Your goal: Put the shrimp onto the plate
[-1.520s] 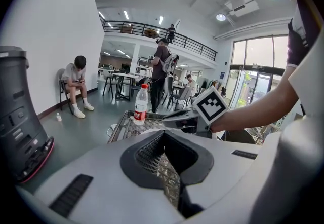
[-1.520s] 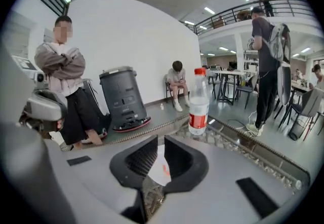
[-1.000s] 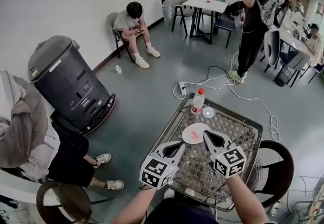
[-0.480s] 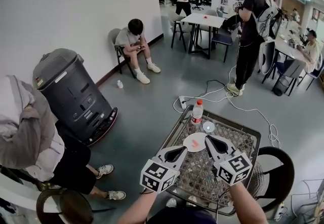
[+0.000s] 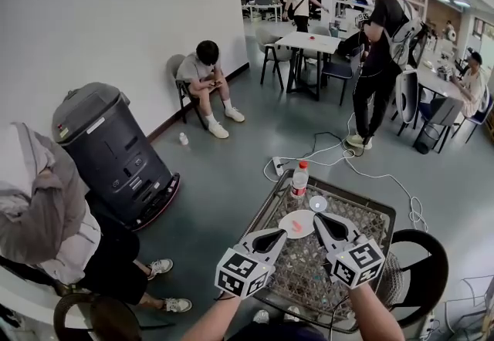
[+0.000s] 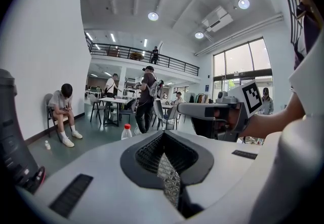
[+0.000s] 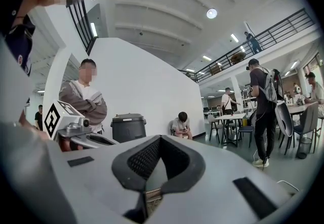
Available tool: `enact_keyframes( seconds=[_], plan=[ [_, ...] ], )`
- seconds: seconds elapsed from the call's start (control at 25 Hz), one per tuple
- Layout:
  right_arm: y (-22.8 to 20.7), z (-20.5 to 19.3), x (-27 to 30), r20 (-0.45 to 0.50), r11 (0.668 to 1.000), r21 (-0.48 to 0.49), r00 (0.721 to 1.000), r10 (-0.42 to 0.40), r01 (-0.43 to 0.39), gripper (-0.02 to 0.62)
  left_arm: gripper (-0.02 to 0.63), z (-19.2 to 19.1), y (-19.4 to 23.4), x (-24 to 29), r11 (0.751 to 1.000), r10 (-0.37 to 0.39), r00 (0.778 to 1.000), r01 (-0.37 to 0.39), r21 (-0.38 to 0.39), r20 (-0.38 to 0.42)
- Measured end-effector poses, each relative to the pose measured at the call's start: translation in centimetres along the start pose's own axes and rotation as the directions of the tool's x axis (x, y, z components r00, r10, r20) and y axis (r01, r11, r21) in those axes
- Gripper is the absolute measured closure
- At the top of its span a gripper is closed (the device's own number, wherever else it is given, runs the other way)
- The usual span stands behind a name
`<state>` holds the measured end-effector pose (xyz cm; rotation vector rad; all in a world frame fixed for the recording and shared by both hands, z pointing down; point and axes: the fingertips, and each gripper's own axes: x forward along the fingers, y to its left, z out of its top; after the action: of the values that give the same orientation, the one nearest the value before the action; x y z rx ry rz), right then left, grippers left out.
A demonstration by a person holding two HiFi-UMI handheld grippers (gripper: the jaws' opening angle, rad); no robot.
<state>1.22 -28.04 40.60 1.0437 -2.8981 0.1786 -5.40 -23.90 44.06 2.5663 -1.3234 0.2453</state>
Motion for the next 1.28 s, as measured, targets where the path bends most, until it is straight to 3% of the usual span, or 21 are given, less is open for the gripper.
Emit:
enact_keyframes(
  seconds=[1.28],
  plan=[
    [0.1, 0.5, -1.3, 0.011, 1.0, -0.013, 1.0, -0.019, 0.02, 0.589, 0.598, -0.2, -1.2, -0.2, 1.0, -0.016, 1.0, 0.016, 0.008, -0.01]
  ],
)
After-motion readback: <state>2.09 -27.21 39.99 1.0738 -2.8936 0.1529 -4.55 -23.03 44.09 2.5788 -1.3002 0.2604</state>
